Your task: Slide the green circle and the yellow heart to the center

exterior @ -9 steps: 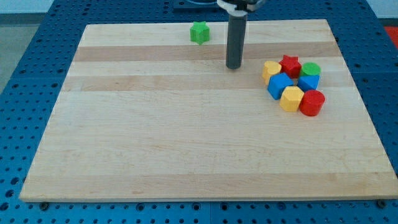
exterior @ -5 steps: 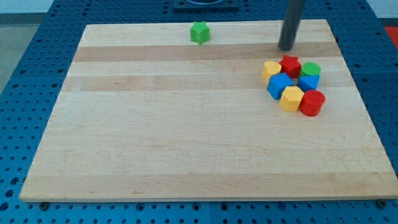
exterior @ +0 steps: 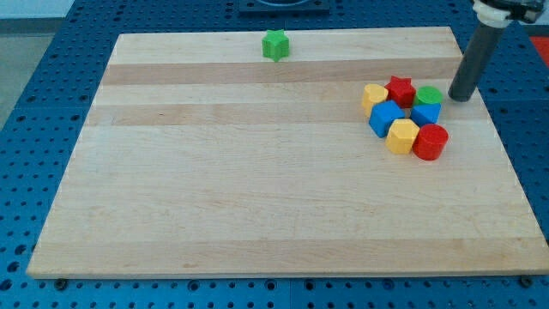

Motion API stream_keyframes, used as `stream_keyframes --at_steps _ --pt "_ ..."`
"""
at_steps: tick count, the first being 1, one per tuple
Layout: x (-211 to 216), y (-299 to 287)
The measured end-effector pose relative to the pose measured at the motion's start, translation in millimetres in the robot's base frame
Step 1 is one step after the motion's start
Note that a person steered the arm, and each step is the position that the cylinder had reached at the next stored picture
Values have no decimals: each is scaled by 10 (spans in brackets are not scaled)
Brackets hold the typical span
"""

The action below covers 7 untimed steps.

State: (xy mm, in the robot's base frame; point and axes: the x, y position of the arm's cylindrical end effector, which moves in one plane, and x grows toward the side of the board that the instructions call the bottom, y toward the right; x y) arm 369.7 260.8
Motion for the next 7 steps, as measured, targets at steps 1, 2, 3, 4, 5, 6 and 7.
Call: stream_keyframes --at_steps 1,2,3,4,5,6,7 --pt "184 -130" --pt "205 -366" --pt "205 -624" --pt "205 -792" --pt "152 -792" --pt "-49 -792" --pt "-84 -870"
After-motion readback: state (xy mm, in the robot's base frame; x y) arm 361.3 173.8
